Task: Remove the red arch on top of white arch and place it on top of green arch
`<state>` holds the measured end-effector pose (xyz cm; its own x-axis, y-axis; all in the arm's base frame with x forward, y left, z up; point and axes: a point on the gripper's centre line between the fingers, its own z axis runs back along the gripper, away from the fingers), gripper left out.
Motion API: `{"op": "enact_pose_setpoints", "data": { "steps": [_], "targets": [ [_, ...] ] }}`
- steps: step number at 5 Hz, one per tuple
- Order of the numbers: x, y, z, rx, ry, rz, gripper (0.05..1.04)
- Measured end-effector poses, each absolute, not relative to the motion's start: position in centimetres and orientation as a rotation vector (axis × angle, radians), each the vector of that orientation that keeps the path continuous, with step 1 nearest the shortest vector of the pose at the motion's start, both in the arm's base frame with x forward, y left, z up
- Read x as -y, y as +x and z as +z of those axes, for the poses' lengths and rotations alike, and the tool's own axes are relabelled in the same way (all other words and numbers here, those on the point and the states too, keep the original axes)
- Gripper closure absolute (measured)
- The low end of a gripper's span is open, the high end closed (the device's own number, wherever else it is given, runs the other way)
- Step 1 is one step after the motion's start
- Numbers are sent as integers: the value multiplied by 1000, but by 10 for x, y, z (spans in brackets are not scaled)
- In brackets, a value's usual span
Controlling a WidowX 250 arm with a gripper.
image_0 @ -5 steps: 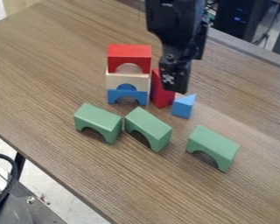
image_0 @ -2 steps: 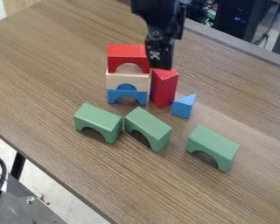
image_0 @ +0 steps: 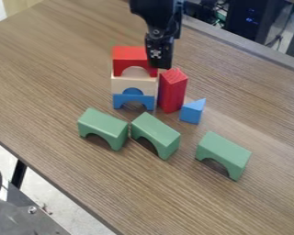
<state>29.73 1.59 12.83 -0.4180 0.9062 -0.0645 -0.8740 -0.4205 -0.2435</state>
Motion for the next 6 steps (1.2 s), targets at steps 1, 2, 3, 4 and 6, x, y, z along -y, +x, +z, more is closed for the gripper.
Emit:
{"op": "enact_pose_setpoints", "data": {
  "steps": [1, 2, 3, 4, 6],
  "targets": [
    [-24, 298, 126, 207, -218, 2024, 83],
    [-30, 298, 126, 216, -217, 2042, 83],
    [-40, 297, 127, 227, -216, 2067, 83],
    [-48, 295, 125, 228, -212, 2092, 83],
    [-61, 289, 122, 215, -197, 2132, 83]
  ]
}}
